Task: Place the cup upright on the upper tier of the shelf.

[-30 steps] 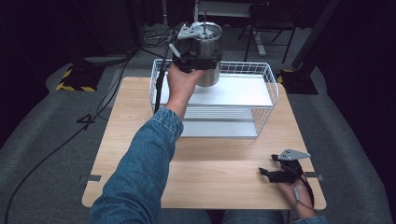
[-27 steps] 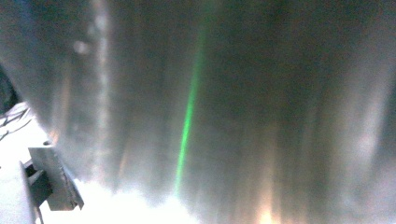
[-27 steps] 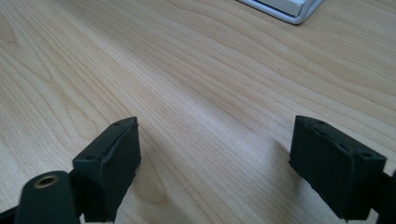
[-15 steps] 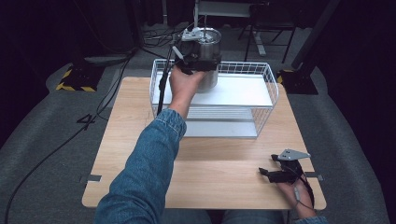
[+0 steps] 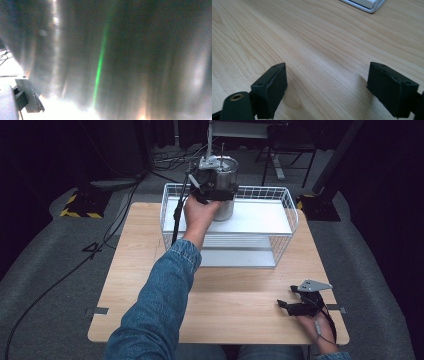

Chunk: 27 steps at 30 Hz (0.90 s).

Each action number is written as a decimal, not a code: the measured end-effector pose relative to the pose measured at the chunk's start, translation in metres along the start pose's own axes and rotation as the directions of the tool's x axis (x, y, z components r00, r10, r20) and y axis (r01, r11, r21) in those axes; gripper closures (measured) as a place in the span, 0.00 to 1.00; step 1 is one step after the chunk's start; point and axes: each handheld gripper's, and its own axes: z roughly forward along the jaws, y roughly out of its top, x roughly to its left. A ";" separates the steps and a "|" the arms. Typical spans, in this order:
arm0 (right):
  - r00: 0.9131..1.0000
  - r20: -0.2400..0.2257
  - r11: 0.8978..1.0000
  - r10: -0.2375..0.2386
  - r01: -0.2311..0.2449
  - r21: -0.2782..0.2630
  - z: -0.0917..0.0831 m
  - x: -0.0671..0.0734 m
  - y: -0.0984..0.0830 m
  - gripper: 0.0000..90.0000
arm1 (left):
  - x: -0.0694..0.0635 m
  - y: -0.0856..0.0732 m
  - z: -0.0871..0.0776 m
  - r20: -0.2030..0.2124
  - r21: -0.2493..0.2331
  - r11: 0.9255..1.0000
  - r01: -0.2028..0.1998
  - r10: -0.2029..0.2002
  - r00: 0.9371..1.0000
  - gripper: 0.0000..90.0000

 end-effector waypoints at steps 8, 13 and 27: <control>1.000 0.000 1.000 0.000 0.000 0.000 0.000 0.000 0.000 0.19 | -0.002 -0.004 0.003 -0.013 0.014 1.000 -0.014 0.014 1.000 0.04; 1.000 -0.001 1.000 0.000 0.000 0.000 0.000 0.000 0.000 0.19 | -0.003 -0.006 0.002 -0.011 0.008 0.999 -0.035 0.035 0.999 0.04; 1.000 -0.003 1.000 -0.003 0.003 0.000 0.000 0.000 0.000 0.19 | -0.002 -0.007 0.000 0.009 0.004 0.999 -0.049 0.049 0.999 0.03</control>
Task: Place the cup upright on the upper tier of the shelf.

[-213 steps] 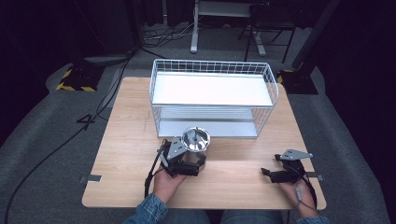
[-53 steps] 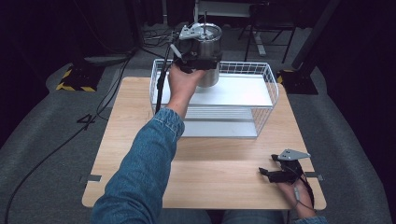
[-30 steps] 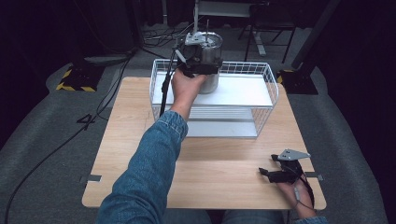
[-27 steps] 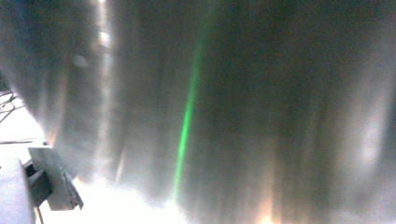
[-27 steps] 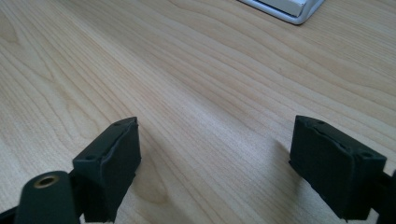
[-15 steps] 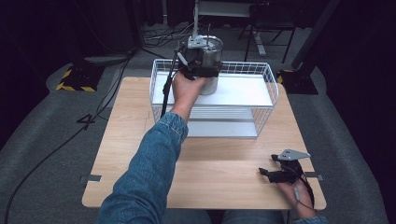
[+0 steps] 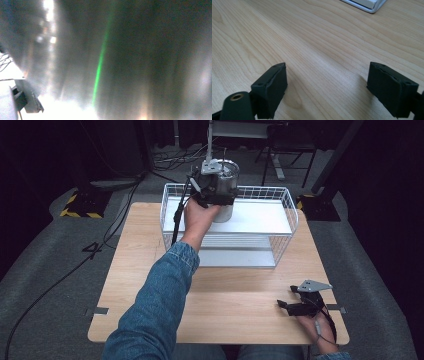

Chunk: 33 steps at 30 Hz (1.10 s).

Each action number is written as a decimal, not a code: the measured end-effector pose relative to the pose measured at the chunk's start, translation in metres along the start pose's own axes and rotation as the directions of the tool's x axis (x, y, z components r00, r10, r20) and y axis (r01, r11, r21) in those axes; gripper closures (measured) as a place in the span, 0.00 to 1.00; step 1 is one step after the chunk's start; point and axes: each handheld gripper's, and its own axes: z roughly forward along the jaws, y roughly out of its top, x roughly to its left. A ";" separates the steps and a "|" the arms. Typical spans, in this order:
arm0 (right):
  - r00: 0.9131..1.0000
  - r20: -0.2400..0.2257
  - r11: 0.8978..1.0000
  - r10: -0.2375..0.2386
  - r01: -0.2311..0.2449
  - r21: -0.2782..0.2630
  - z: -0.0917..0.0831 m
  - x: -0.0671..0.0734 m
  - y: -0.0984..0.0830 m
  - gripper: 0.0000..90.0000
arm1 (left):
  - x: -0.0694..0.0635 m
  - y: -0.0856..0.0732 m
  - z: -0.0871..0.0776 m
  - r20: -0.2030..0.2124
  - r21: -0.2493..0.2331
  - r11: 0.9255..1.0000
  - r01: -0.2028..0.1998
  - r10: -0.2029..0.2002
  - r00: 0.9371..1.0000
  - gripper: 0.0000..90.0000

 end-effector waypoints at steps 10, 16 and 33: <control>1.000 -0.006 1.000 0.001 -0.001 -0.001 0.000 0.000 0.000 0.19 | 0.004 -0.002 -0.009 0.028 -0.060 0.998 -0.011 0.013 1.000 0.00; 1.000 -0.009 1.000 0.001 -0.001 0.000 0.000 0.000 0.000 0.19 | 0.003 -0.004 -0.020 0.049 -0.080 0.997 -0.015 0.019 0.999 0.00; 1.000 -0.011 1.000 -0.012 0.012 0.003 0.001 -0.001 0.001 0.18 | 0.004 -0.009 -0.094 0.045 -0.125 0.992 -0.031 0.037 0.998 0.00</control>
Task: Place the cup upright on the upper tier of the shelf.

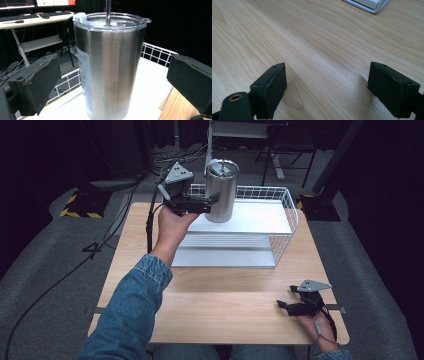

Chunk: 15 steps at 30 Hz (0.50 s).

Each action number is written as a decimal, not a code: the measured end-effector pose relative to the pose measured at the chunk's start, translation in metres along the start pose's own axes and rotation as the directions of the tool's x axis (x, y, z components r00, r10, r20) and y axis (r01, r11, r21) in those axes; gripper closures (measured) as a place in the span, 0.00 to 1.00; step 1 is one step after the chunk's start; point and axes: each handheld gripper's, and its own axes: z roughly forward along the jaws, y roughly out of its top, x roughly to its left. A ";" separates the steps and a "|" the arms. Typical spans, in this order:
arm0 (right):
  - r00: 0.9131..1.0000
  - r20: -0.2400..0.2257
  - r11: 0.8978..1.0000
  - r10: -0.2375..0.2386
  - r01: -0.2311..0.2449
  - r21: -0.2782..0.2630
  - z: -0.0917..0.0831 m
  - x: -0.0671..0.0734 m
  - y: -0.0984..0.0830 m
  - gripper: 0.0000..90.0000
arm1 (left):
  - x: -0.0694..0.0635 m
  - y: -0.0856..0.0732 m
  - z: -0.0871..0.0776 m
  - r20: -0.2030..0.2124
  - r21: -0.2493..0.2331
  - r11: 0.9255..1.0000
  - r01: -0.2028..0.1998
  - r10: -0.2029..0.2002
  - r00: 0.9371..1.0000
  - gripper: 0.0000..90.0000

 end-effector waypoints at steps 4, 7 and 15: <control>1.000 0.000 1.000 -0.003 0.003 0.002 0.000 0.000 0.000 0.18 | -0.001 -0.003 -0.018 0.002 -0.004 1.000 0.000 0.000 1.000 0.00; 1.000 0.001 1.000 -0.005 0.005 0.002 0.000 0.000 0.000 0.18 | -0.001 -0.007 -0.033 0.000 -0.004 1.000 0.002 -0.002 1.000 0.00; 1.000 0.002 1.000 -0.006 0.006 0.003 0.000 0.000 0.000 0.18 | -0.001 -0.025 -0.071 0.020 -0.019 1.000 0.018 -0.017 1.000 0.00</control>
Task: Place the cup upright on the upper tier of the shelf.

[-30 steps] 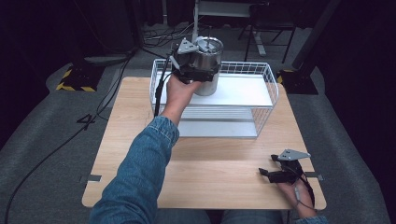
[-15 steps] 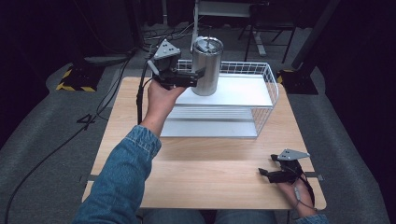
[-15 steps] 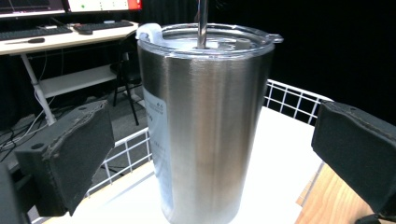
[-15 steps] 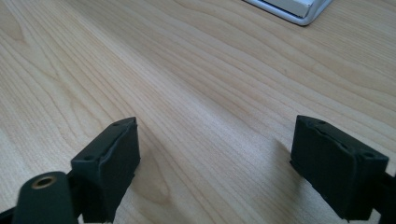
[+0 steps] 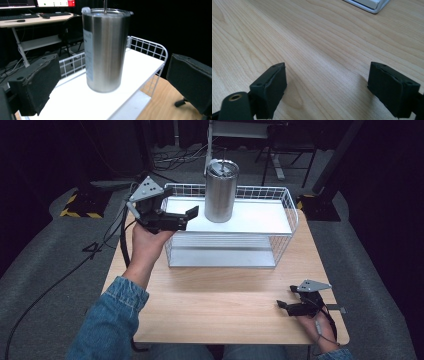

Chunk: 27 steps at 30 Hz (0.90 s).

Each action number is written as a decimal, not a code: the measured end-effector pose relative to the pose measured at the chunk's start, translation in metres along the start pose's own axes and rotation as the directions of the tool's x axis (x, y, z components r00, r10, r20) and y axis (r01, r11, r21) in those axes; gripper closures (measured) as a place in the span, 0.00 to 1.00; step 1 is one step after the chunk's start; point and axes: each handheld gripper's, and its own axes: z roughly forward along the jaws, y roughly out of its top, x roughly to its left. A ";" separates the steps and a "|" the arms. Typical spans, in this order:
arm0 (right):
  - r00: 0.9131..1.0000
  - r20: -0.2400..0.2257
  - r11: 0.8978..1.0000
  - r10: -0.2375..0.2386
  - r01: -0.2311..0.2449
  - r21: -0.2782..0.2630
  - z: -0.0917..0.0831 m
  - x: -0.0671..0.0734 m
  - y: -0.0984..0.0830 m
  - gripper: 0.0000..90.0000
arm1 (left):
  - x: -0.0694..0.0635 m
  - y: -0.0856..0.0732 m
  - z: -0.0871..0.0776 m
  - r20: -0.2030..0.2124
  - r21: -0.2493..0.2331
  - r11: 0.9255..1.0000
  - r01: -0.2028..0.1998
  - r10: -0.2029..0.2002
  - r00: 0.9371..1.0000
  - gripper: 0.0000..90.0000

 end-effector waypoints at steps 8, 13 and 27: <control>1.000 0.001 1.000 0.002 -0.002 0.000 0.000 0.000 0.000 0.18 | -0.001 -0.024 -0.029 0.012 0.002 1.000 0.007 -0.007 1.000 0.00; 1.000 0.001 1.000 0.004 -0.004 0.000 0.000 0.001 0.000 0.18 | -0.003 -0.034 -0.040 0.000 0.035 0.999 -0.027 0.027 1.000 0.00; 1.000 0.002 1.000 0.007 -0.007 -0.001 0.000 0.001 0.000 0.18 | -0.010 -0.091 -0.054 0.000 0.150 0.987 -0.049 0.050 0.999 0.00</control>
